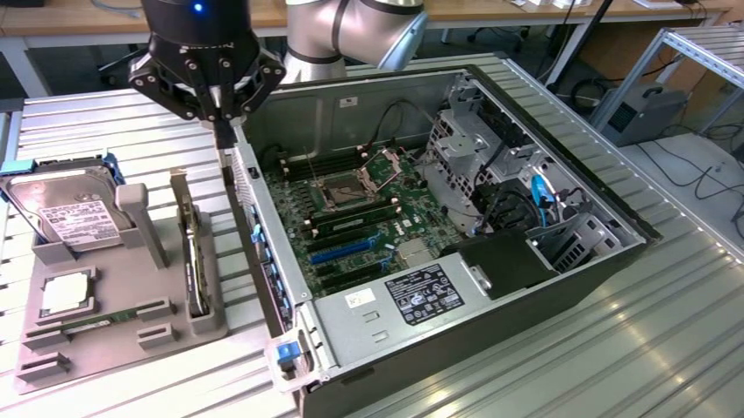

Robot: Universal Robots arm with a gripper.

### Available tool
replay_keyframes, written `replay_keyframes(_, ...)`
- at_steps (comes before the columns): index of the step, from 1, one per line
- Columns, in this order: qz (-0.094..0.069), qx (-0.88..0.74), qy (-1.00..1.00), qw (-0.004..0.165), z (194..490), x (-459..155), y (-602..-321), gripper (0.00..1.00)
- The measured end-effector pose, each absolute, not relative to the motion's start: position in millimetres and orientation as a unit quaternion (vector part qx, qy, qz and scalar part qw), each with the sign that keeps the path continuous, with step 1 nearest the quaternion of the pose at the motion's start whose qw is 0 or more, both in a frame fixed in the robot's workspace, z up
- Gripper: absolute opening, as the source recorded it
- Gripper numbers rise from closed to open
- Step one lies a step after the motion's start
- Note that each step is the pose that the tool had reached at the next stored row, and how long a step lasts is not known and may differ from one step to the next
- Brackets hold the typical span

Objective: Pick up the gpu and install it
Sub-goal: 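Reach for the gpu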

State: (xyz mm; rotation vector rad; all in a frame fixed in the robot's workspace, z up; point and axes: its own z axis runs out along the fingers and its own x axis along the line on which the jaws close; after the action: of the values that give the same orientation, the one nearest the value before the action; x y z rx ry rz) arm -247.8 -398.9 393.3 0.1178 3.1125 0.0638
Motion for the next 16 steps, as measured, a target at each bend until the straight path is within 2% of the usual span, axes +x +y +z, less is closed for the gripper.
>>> replay_keyframes(16,0.020,0.038,0.999,0.013,393.3,-254.1,-398.9,0.11)
